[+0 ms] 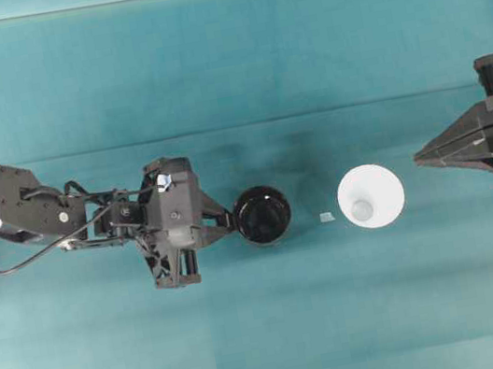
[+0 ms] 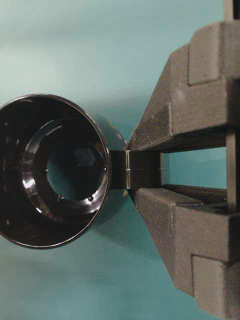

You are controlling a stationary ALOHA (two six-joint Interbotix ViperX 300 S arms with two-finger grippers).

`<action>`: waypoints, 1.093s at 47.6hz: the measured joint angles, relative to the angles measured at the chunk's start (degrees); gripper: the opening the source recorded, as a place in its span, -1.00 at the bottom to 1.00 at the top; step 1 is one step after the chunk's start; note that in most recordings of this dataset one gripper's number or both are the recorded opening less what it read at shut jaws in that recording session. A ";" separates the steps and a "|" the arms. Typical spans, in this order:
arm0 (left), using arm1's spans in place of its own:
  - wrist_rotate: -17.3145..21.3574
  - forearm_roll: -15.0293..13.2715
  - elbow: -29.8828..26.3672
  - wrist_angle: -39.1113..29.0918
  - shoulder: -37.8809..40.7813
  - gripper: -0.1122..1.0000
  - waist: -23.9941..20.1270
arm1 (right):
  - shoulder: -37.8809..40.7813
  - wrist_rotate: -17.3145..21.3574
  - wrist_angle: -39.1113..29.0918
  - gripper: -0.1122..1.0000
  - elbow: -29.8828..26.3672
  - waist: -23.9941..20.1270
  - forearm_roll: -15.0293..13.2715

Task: Put the paper cup into the moved cup holder.
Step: 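Lower the holder onto the table and open the left gripper, then retract the open left gripper leftward away from the holder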

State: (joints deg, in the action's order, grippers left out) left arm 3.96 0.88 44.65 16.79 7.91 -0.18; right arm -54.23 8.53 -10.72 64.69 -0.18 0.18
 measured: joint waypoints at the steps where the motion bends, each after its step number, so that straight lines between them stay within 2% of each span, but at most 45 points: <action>1: 0.00 0.09 0.00 0.09 0.00 -0.45 0.00 | 0.09 -0.09 0.00 -0.77 0.00 0.09 0.00; 5: 0.00 0.09 0.00 0.53 0.09 -0.44 -0.09 | 0.09 0.00 0.00 -0.77 0.00 0.00 0.00; 8: 0.00 0.09 0.00 0.79 0.18 -0.36 -0.09 | 0.09 0.00 0.00 -0.77 0.00 0.00 0.00; 18: -0.26 0.00 0.00 1.05 0.18 0.50 0.00 | 0.00 -0.09 0.00 -0.77 0.00 0.00 0.00; 24: -0.62 0.00 0.00 0.97 0.18 0.78 -0.09 | 0.09 0.00 -0.09 -0.77 0.00 0.09 0.00; 52: -0.79 0.00 1.76 -1.76 -2.90 0.78 -0.09 | 0.00 0.00 -1.05 -0.77 0.00 0.09 0.09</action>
State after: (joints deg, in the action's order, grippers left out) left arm 3.16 0.88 46.41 15.03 5.01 -0.26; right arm -54.23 8.53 -11.78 64.69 -0.09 0.26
